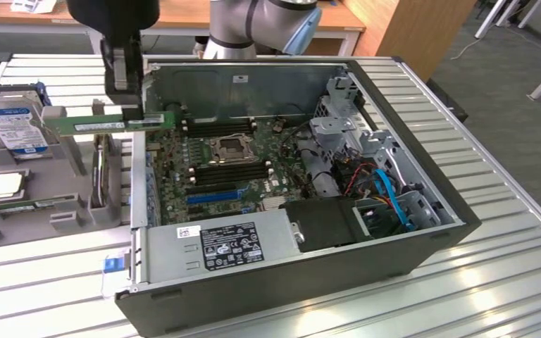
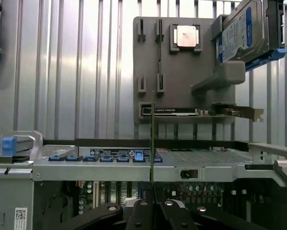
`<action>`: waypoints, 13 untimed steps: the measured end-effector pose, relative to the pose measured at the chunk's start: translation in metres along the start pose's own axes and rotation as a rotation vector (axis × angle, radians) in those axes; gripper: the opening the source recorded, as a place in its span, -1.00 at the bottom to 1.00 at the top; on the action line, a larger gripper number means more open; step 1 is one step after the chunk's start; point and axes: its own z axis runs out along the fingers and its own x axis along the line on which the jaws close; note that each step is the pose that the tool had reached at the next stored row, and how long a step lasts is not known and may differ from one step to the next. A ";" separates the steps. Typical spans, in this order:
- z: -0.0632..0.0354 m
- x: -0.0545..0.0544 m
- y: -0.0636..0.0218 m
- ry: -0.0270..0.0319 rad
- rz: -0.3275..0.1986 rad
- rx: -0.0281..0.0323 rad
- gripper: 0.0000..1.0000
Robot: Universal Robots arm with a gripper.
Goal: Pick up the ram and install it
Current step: 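Pick up the ram and move it above insertion slot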
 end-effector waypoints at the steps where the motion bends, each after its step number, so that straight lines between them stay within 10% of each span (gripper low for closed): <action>1: -0.0001 0.000 -0.0020 -0.0008 0.000 -0.0001 -0.77; 13: -0.0012 0.000 -0.0235 -0.0098 0.000 0.0000 -0.77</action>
